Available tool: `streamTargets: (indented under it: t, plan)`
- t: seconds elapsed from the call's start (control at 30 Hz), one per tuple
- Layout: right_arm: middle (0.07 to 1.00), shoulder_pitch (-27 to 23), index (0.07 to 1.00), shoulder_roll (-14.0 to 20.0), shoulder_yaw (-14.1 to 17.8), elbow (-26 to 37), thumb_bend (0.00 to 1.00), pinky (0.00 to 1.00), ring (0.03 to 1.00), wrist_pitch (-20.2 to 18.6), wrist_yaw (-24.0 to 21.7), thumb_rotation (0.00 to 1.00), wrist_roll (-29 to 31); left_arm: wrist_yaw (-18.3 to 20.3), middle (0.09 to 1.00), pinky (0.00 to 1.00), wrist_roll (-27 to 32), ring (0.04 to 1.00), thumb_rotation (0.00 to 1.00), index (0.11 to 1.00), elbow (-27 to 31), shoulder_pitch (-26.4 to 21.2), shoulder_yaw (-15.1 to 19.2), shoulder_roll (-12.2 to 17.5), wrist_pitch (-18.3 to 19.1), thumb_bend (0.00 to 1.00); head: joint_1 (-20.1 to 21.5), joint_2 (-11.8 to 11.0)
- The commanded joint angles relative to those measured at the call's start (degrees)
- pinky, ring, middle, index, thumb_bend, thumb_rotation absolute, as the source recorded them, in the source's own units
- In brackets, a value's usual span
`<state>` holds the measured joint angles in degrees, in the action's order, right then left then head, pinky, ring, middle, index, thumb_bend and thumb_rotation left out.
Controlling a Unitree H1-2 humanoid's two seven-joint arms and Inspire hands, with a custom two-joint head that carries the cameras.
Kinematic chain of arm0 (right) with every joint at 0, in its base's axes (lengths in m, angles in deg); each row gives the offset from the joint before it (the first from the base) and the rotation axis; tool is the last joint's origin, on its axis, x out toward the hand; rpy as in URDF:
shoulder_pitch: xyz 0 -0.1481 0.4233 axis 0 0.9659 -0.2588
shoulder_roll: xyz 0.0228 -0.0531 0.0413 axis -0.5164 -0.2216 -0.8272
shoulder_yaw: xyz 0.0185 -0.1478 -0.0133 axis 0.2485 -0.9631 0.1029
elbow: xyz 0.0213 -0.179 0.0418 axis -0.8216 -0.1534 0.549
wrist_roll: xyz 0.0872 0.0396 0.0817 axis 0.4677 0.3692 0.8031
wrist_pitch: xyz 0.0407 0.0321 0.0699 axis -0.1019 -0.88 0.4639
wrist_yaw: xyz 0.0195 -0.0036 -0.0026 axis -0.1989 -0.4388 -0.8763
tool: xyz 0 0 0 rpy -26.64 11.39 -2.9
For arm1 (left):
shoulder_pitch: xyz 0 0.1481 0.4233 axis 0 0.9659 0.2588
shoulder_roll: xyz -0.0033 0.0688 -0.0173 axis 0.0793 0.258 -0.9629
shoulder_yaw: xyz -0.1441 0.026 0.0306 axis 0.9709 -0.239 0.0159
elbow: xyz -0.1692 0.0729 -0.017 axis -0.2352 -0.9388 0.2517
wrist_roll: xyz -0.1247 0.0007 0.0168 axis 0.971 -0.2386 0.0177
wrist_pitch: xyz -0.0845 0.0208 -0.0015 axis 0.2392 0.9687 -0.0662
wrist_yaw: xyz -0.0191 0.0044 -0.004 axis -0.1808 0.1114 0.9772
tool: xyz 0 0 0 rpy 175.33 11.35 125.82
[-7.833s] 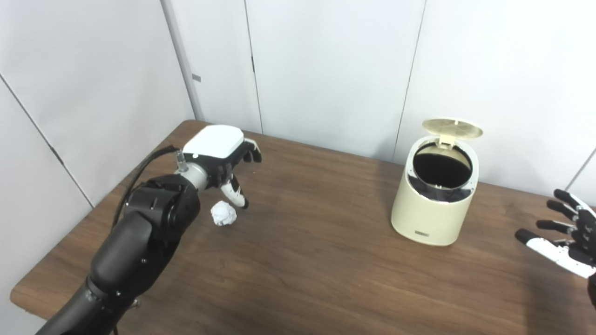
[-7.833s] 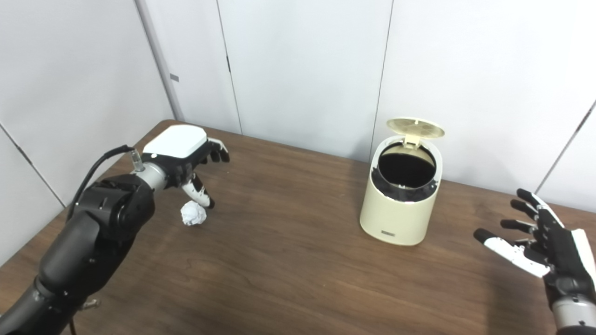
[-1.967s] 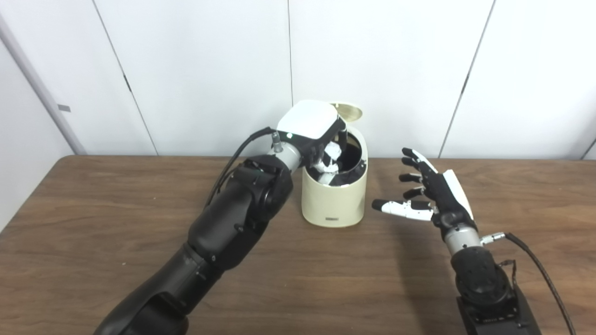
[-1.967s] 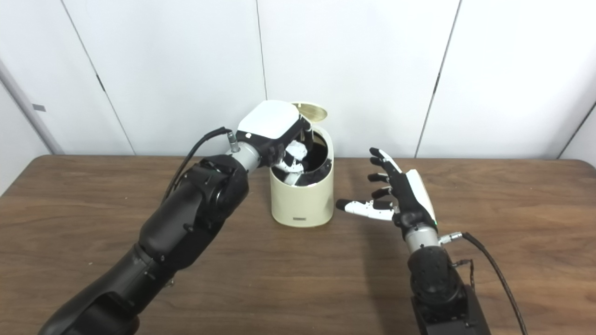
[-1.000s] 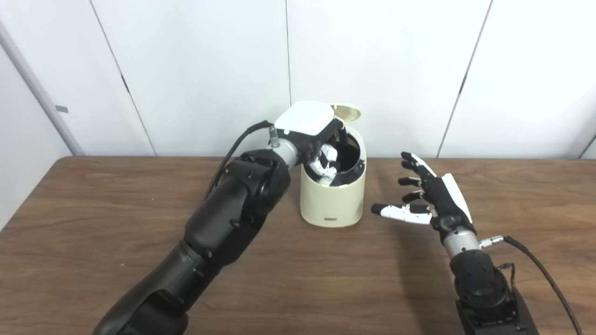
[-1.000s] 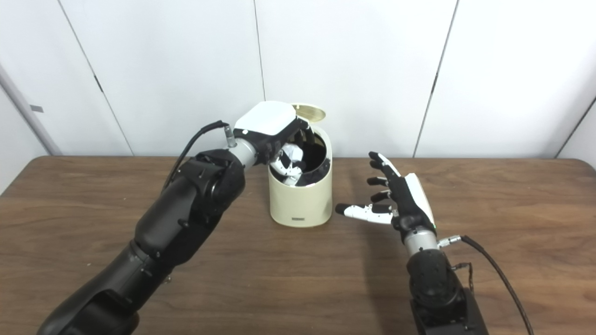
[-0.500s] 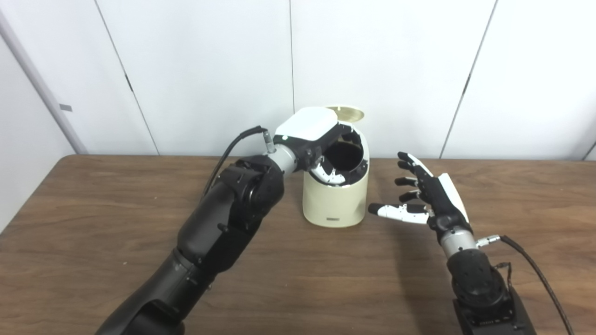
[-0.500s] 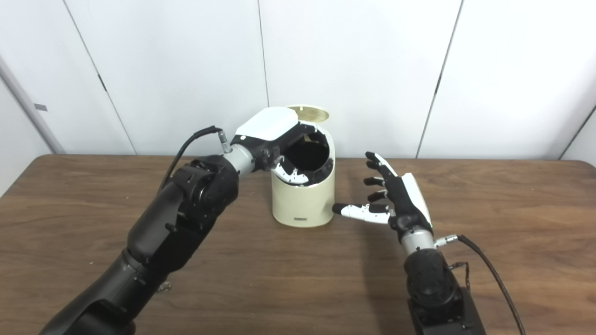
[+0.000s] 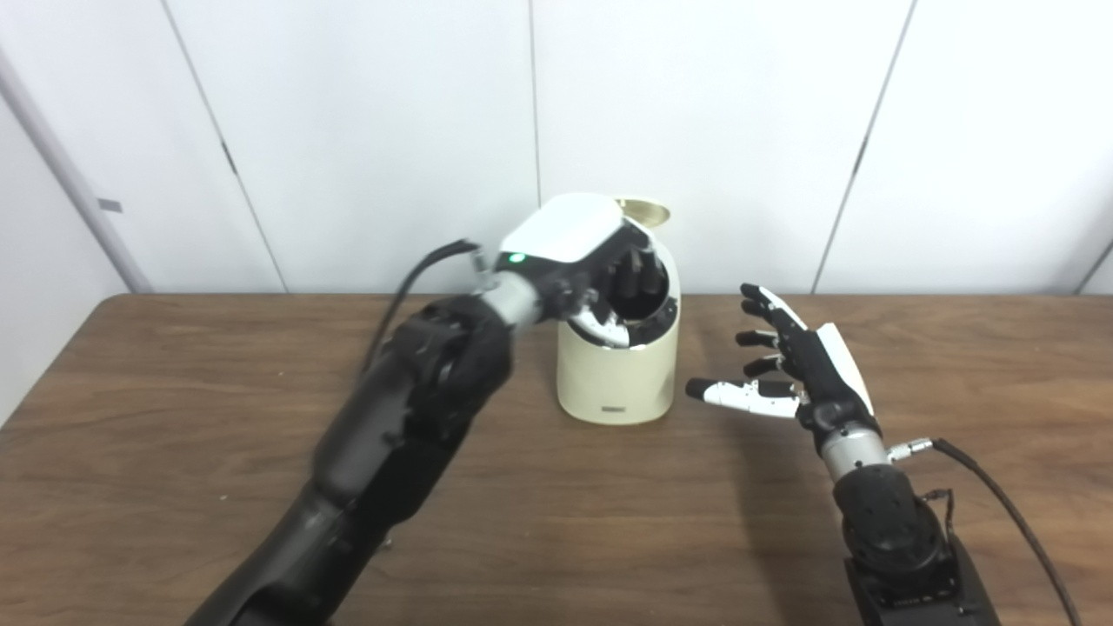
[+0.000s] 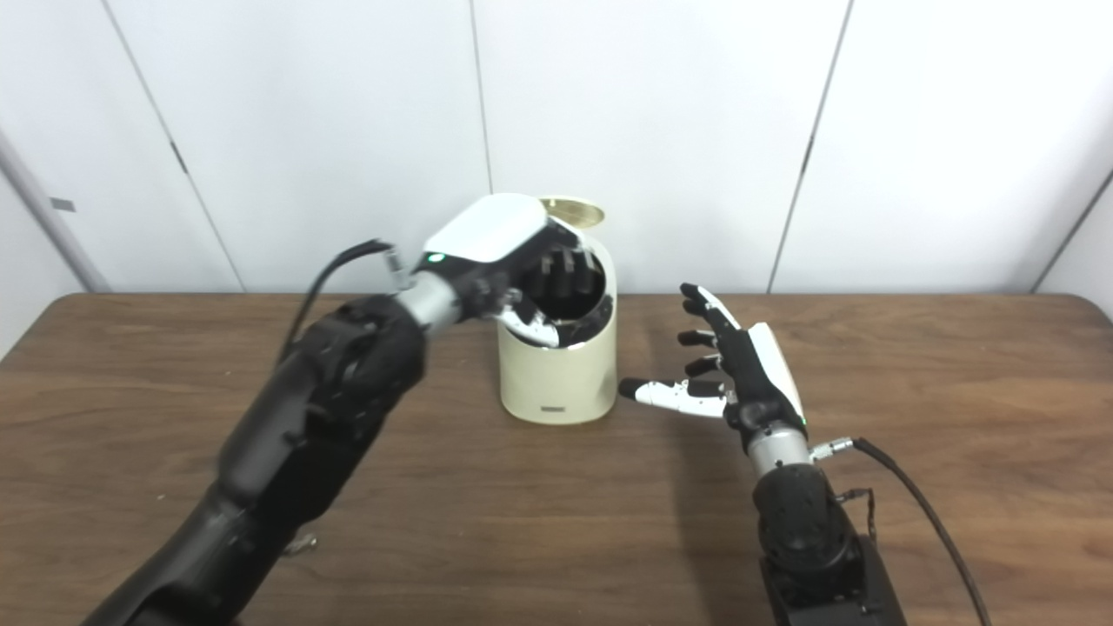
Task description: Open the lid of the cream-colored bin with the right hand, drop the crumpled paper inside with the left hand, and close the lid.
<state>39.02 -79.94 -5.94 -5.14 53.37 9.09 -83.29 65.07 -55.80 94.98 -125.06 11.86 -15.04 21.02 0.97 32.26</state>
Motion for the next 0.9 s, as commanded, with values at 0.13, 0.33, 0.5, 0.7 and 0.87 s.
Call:
streamTargets:
  t: [0.13,0.33,0.5,0.7,0.87]
  plan:
    - [0.878,-2.03,0.887,0.37,1.24,2.68,0.79,0.58,0.759,1.16,0.80,0.29,0.07,-7.96,0.458,0.34,10.21,0.436,0.00,0.534,5.49,7.20,11.66,-0.66,0.39,0.51,0.28,-0.19]
    - [0.878,-2.04,0.888,1.11,2.01,2.74,0.78,0.60,0.767,2.67,0.34,0.28,1.09,-18.17,0.489,0.39,20.52,0.493,0.00,0.502,5.59,15.82,21.39,-5.34,-2.73,0.51,0.52,-0.66]
    - [0.878,-1.88,0.888,1.89,1.89,3.15,0.77,0.60,0.763,3.23,-0.22,0.29,1.49,-23.79,0.499,0.39,27.33,0.494,0.00,0.491,4.01,20.47,26.15,-8.19,-3.56,0.51,0.45,-1.12]
    - [0.879,-1.69,0.878,2.96,2.26,2.09,0.72,0.62,0.766,6.88,-0.38,0.29,3.40,-24.05,0.698,0.51,40.91,0.632,0.08,0.498,-1.73,23.40,31.21,-10.67,-3.50,0.50,0.79,-2.59]
    - [0.889,-1.48,0.882,3.52,2.44,1.15,0.69,0.63,0.780,10.37,-0.05,0.42,4.26,-23.77,0.702,0.50,43.88,0.648,0.08,0.498,-4.66,24.87,30.08,-9.74,-4.43,0.50,1.64,-6.00]
